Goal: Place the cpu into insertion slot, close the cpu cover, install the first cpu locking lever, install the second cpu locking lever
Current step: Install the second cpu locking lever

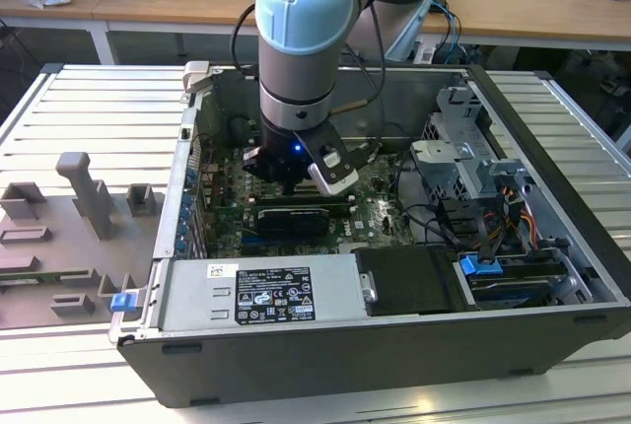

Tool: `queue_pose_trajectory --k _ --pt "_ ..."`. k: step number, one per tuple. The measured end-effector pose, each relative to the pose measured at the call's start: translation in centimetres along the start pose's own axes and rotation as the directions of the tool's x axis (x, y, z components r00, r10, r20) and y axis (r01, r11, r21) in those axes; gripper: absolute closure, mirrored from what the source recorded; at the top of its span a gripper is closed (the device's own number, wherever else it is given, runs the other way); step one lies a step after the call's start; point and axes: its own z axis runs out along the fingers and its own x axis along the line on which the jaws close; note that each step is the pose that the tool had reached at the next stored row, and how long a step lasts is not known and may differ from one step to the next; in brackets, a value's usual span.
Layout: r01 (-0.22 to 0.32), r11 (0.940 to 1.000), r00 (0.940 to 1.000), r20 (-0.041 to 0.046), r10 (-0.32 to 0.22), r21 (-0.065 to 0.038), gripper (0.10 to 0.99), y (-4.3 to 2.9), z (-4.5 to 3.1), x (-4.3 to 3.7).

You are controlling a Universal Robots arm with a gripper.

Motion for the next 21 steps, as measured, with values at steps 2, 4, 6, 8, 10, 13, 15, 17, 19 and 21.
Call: queue_pose_trajectory --k 2,4,6,8,10,13,15,17,19,21 --pt "0.0 1.0 1.0 0.0006 0.0 -0.006 0.98 -0.06 0.25 0.34" --pt "0.0 1.0 1.0 0.0006 0.0 -0.008 0.98 -0.13 0.53 0.48" --pt "0.0 0.9999 1.0 0.0008 0.0 -0.012 0.98 -0.17 0.7 0.57" --pt "0.0 0.9997 1.0 0.0017 0.0 -0.026 0.98 -0.21 0.9 0.68" --pt "0.0 0.9993 1.0 0.0026 0.0 -0.038 0.98 -0.27 1.19 0.71" --pt "0.0 0.9988 1.0 0.0031 0.0 -0.048 0.98 -0.33 1.42 0.72" --pt "0.001 0.998 1.0 0.0043 0.0 -0.063 0.98 -0.37 1.65 0.78" --pt "0.001 0.998 1.0 0.0042 0.0 -0.064 0.98 -0.38 1.74 0.96" --pt "0.001 0.998 1.0 0.0042 -0.001 -0.064 0.98 -0.37 1.72 1.05" --pt "0.001 0.9979 1.0 0.0045 0.0 -0.064 0.98 -0.31 1.48 1.06"
